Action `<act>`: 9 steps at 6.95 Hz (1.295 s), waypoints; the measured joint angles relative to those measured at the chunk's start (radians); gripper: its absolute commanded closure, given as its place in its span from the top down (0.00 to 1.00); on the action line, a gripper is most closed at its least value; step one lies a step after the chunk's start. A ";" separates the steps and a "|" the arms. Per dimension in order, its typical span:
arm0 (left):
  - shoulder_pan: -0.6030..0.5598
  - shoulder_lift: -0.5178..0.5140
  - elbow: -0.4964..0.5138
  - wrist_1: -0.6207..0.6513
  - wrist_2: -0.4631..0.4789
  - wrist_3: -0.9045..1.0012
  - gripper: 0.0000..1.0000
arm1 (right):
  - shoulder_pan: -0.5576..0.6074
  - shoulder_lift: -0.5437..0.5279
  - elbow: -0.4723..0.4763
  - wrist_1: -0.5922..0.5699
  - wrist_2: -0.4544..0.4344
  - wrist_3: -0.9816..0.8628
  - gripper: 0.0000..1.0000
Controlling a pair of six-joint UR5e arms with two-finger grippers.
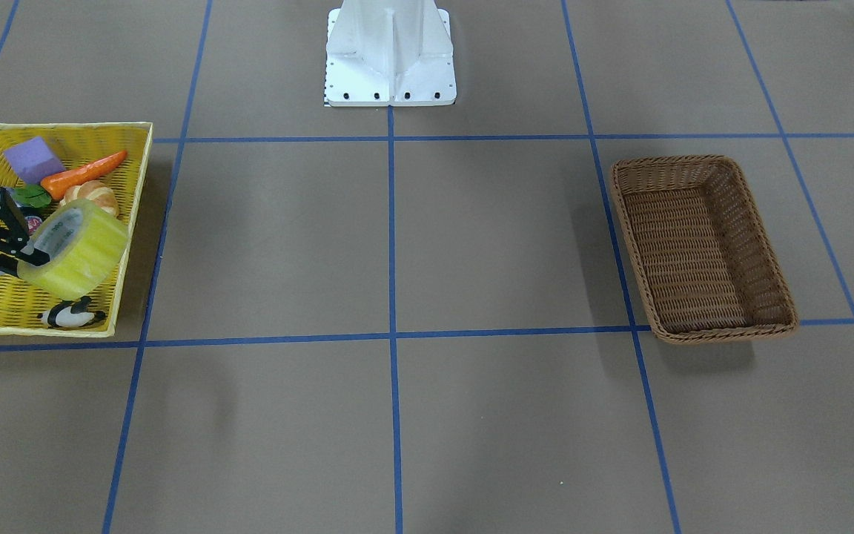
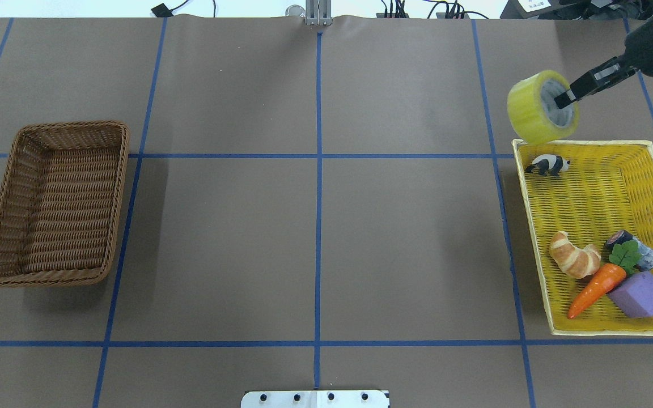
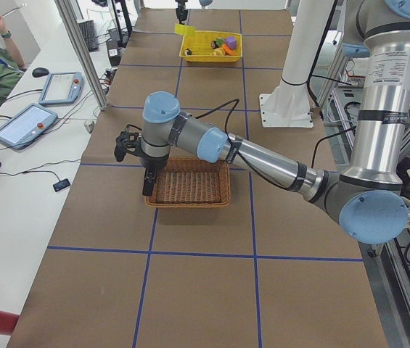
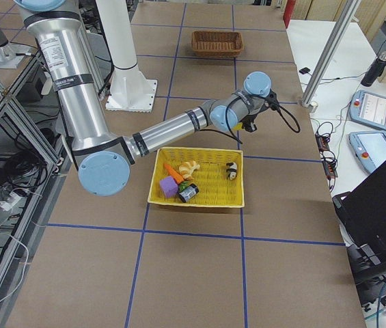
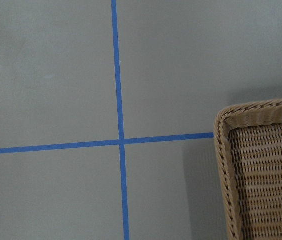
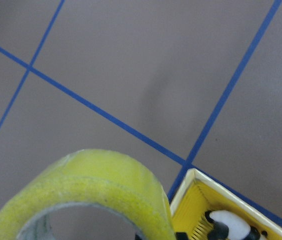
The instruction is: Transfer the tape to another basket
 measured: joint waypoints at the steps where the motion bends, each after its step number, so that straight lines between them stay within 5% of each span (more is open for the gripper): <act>1: 0.031 -0.003 0.009 -0.156 0.002 -0.149 0.97 | -0.040 0.017 0.001 0.142 -0.069 0.205 0.00; 4: 0.189 -0.071 0.015 -0.529 0.000 -0.785 0.96 | -0.197 0.055 0.002 0.555 -0.217 0.852 0.00; 9: 0.471 -0.243 0.019 -0.970 0.008 -1.621 0.98 | -0.324 0.104 0.016 0.923 -0.230 1.350 0.00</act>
